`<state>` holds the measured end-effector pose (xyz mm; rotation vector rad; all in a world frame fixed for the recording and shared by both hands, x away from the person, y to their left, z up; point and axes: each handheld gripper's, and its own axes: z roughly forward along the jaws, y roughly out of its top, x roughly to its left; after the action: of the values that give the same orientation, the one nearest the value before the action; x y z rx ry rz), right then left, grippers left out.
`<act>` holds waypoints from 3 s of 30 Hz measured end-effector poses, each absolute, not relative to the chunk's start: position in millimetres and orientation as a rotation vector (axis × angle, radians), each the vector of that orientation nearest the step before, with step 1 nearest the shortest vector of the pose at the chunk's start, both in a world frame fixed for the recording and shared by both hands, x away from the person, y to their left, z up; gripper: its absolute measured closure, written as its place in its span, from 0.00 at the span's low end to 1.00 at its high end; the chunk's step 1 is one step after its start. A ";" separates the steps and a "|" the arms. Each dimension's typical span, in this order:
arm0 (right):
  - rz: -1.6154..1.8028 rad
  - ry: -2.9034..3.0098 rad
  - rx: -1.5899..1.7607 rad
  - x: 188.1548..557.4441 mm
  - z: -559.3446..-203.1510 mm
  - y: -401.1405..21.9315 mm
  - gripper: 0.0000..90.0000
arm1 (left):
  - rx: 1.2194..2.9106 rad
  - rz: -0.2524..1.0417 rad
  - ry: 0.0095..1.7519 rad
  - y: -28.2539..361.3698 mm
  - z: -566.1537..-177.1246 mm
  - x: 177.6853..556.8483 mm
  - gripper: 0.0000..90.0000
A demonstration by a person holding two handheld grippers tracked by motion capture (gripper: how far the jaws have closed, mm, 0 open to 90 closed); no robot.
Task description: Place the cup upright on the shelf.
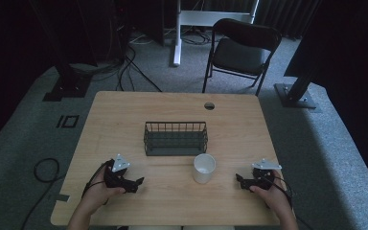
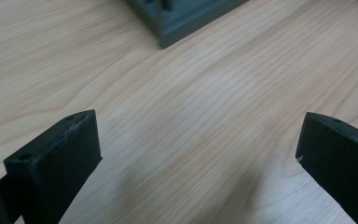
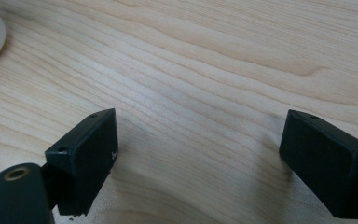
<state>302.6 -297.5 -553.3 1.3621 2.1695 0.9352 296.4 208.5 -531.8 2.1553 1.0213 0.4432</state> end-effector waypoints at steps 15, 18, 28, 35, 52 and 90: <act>0.935 2.169 1.362 302.6 -553.3 -297.5 0.12 | 2.159 0.415 0.856 163.4 -520.4 298.0 0.00; 0.935 2.169 1.362 302.6 -553.3 -297.5 0.12 | 2.163 0.415 0.827 155.8 -518.8 298.8 0.00; 0.935 2.169 1.362 302.6 -553.3 -297.5 0.12 | 2.171 0.391 0.713 127.2 -511.6 299.5 0.00; 0.935 2.169 1.363 302.6 -553.3 -297.5 0.12 | 2.179 0.362 0.648 107.1 -508.2 301.1 0.00; 0.938 2.178 1.354 303.3 -553.2 -298.3 0.12 | 2.159 0.314 0.536 57.3 -507.9 303.6 0.01; 0.938 2.178 1.354 303.2 -553.2 -298.2 0.12 | 2.078 0.299 0.479 -0.1 -505.0 323.0 0.23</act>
<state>303.2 -298.2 -553.2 1.3537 2.1780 0.9379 323.0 -0.1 -505.0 2.0785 0.4788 0.2993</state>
